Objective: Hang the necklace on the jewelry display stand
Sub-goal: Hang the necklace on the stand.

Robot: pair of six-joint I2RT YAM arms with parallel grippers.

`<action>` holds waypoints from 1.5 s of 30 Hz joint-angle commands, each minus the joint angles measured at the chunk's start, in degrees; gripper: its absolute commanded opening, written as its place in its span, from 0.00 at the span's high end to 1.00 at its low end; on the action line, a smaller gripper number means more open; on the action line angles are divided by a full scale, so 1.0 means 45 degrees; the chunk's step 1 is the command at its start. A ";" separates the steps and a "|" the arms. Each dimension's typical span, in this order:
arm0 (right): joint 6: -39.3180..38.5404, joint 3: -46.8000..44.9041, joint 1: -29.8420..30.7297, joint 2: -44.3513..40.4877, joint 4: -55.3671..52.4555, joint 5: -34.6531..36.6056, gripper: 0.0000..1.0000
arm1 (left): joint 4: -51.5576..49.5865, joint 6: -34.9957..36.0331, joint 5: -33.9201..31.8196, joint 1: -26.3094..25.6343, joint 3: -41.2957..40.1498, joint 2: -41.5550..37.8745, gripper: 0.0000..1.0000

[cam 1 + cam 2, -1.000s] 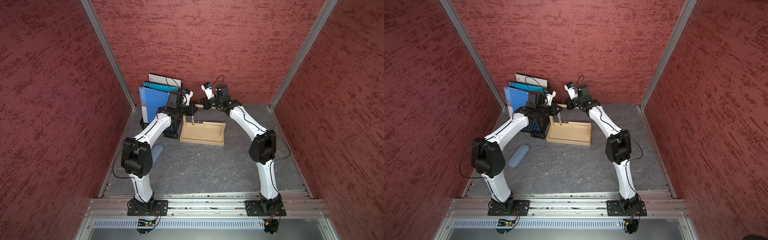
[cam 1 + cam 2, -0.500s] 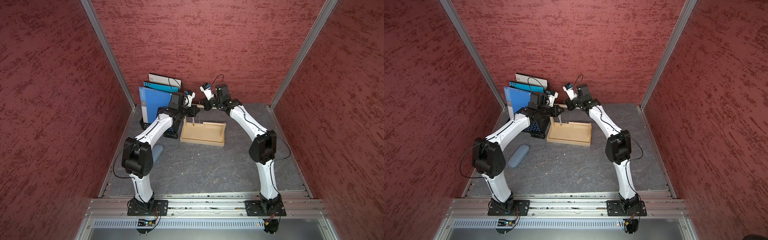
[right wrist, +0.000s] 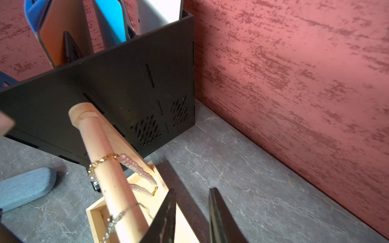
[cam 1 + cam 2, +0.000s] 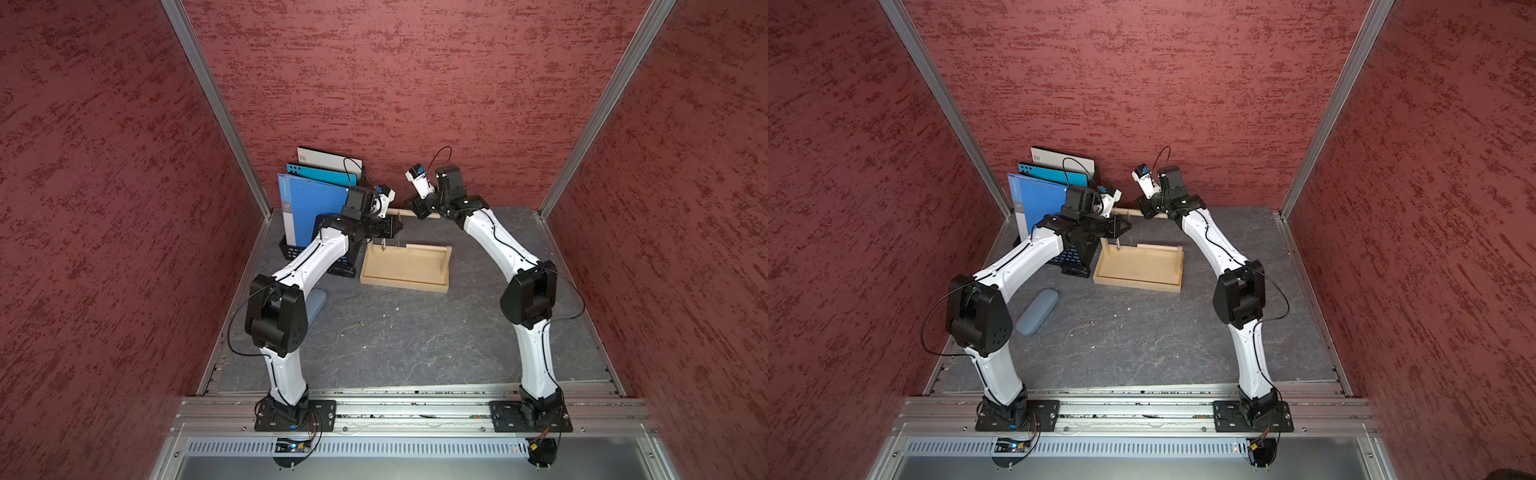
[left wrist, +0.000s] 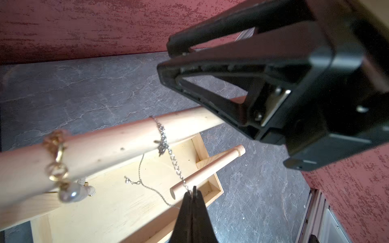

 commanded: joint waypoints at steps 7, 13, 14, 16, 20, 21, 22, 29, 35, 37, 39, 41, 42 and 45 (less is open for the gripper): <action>-0.0141 0.0063 -0.0031 -0.1175 -0.0149 0.0399 0.70 | -0.0126 0.0280 -0.0083 0.0089 0.0358 0.0370 0.96; 0.0532 -0.0357 -0.0029 -0.1544 0.0242 0.0173 0.70 | 0.0050 0.0207 -0.0089 0.0176 0.0586 0.0218 0.84; 0.0624 -0.0469 -0.0029 -0.1644 0.0374 0.0144 0.70 | 0.0070 0.0214 -0.0085 0.0163 0.0621 0.0208 0.80; 0.0833 -0.0743 -0.0029 -0.1820 0.0586 0.0103 0.70 | 0.0158 0.0214 -0.0091 0.0188 0.0674 0.0128 0.73; 0.1202 -0.1365 -0.0029 -0.2264 0.1050 0.0064 0.70 | 0.0265 0.0198 -0.0104 0.0220 0.0657 -0.0099 0.69; 0.1329 -0.1565 -0.0029 -0.2381 0.1169 0.0070 0.70 | 0.0300 0.0195 -0.0107 0.0221 0.0654 -0.0157 0.69; 0.1443 -0.1797 -0.0030 -0.2516 0.1269 0.0064 0.70 | 0.0335 0.0195 -0.0084 0.0249 0.0641 -0.0221 0.69; 0.2247 -0.3223 -0.0029 -0.3509 0.2071 0.0055 0.71 | 0.0580 0.0243 -0.0250 0.0298 0.0587 -0.0687 0.64; 0.2529 -0.3690 -0.0009 -0.4059 0.1782 0.0365 0.71 | 0.0235 0.0494 -0.0503 0.0280 0.0593 -0.0868 0.57; 0.2641 -0.3876 -0.0012 -0.4277 0.1728 0.0452 0.71 | -0.0089 0.0680 -0.1007 0.0206 0.0665 -0.0946 0.57; 0.2752 -0.4059 0.0010 -0.4511 0.1737 0.0530 0.71 | -0.0541 0.0942 -0.1677 0.0091 0.0871 -0.0952 0.57; 0.2805 -0.4229 0.0010 -0.4698 0.1714 0.0569 0.71 | -0.1029 0.1175 -0.2164 0.0009 0.1111 -0.0890 0.56; 0.2856 -0.4298 0.0008 -0.4815 0.1696 0.0587 0.71 | -0.1240 0.1322 -0.2417 -0.0046 0.1209 -0.0884 0.56; 0.2988 -0.4558 0.0030 -0.5087 0.1685 0.0732 0.71 | -0.1625 0.1681 -0.2939 -0.0225 0.1479 -0.0847 0.52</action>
